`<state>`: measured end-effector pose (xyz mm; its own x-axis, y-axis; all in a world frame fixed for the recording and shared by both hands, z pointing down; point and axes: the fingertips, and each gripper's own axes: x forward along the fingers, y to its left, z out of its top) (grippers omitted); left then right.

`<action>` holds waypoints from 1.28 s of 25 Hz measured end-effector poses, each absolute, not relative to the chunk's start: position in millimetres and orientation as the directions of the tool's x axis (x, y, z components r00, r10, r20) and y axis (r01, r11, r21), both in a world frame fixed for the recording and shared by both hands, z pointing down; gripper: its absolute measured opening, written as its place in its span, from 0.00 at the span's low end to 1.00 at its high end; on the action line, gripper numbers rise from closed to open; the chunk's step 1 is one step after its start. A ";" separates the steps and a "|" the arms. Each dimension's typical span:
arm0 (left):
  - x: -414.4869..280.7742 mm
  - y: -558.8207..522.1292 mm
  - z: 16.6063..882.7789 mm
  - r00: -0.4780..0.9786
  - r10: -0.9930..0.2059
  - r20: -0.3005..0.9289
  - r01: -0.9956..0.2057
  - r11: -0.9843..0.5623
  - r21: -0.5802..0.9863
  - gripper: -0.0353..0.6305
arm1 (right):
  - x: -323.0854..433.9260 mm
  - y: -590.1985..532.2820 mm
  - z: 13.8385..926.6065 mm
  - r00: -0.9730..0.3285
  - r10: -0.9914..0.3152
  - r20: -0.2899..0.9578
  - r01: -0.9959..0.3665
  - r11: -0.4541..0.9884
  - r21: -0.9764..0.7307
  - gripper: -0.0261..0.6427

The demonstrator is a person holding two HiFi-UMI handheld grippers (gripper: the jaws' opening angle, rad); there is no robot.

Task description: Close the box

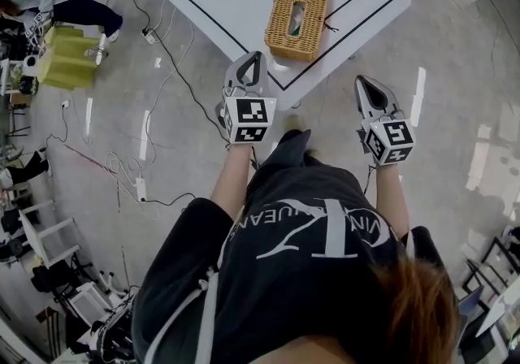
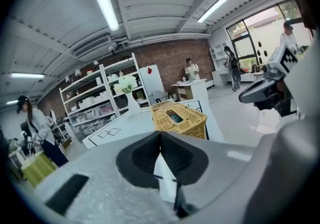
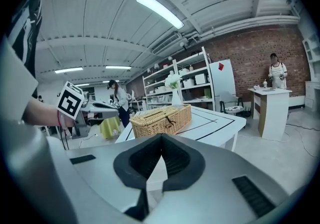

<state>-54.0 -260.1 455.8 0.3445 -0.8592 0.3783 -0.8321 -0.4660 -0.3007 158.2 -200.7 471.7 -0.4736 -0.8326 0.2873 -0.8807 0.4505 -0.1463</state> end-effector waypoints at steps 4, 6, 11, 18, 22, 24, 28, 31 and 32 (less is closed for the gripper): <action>-79.5 -257.0 446.2 0.307 -0.885 0.350 -0.893 -0.395 -0.216 0.06 | 158.0 -208.5 453.3 -0.479 -0.845 0.238 -0.878 0.457 -0.145 0.03; -92.0 -254.0 443.3 0.289 -0.896 0.338 -0.915 -0.363 -0.178 0.06 | 156.9 -211.0 445.8 -0.484 -0.846 0.223 -0.875 0.464 -0.137 0.03; -114.4 -248.2 427.7 0.263 -0.926 0.269 -0.949 -0.299 -0.100 0.06 | 153.1 -214.7 432.0 -0.496 -0.847 0.192 -0.868 0.481 -0.124 0.03; -129.5 -242.3 400.2 0.253 -0.952 0.174 -0.963 -0.265 -0.052 0.06 | 149.4 -219.8 408.3 -0.511 -0.848 0.143 -0.859 0.499 -0.110 0.03; -133.0 -241.0 384.8 0.262 -0.955 0.139 -0.964 -0.267 -0.015 0.06 | 148.6 -223.7 393.2 -0.514 -0.850 0.111 -0.857 0.504 -0.109 0.03; -135.5 -241.3 378.0 0.262 -0.958 0.116 -0.964 -0.265 -0.010 0.06 | 147.7 -226.1 388.2 -0.515 -0.851 0.099 -0.856 0.506 -0.105 0.03; -141.0 -240.3 366.3 0.259 -0.963 0.077 -0.966 -0.260 0.001 0.06 | 144.5 -228.0 380.1 -0.523 -0.848 0.087 -0.851 0.515 -0.098 0.03; -142.0 -241.1 357.0 0.265 -0.963 0.052 -0.964 -0.266 0.001 0.06 | 141.8 -229.8 371.7 -0.533 -0.842 0.080 -0.845 0.527 -0.087 0.03; -142.1 -241.5 354.3 0.268 -0.962 0.046 -0.963 -0.268 -0.002 0.06 | 140.8 -230.5 369.0 -0.537 -0.840 0.078 -0.843 0.531 -0.082 0.03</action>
<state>-142.1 -241.5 354.3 0.2677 -0.9624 0.0460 -0.9634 -0.2681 -0.0016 140.8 -230.5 369.0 -0.5369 -0.8401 0.0777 -0.8432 0.5313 -0.0820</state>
